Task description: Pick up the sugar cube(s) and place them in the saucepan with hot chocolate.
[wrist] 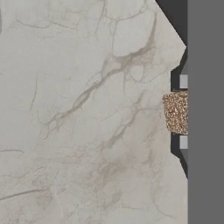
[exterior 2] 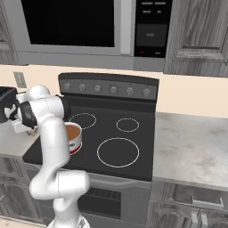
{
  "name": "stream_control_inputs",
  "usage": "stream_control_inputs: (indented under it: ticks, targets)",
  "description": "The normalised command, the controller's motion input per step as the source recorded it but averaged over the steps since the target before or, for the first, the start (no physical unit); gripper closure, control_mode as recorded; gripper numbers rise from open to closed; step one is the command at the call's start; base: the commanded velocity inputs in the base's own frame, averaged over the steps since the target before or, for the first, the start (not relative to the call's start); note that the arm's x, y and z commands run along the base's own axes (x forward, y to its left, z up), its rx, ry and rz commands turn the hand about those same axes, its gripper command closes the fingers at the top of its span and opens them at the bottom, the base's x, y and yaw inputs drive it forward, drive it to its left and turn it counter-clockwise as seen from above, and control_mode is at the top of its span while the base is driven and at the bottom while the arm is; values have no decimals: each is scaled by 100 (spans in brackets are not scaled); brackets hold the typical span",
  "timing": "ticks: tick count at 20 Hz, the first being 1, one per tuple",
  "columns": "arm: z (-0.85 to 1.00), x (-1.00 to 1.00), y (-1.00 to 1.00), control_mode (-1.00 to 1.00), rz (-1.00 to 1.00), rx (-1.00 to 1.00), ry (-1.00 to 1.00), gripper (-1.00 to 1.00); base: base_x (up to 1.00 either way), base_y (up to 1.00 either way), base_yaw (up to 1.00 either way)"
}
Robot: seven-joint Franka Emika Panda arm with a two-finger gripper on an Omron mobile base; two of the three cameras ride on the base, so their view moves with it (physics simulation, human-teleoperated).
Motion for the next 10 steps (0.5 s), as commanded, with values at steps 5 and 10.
stream_control_inputs:
  ticks: [5,10]
  targets:
    - [46,-57,-8,-100,-19,0,-21,100,0,0,0]
    - [60,-67,-3,-100,-25,0,-27,100,0,0,0]
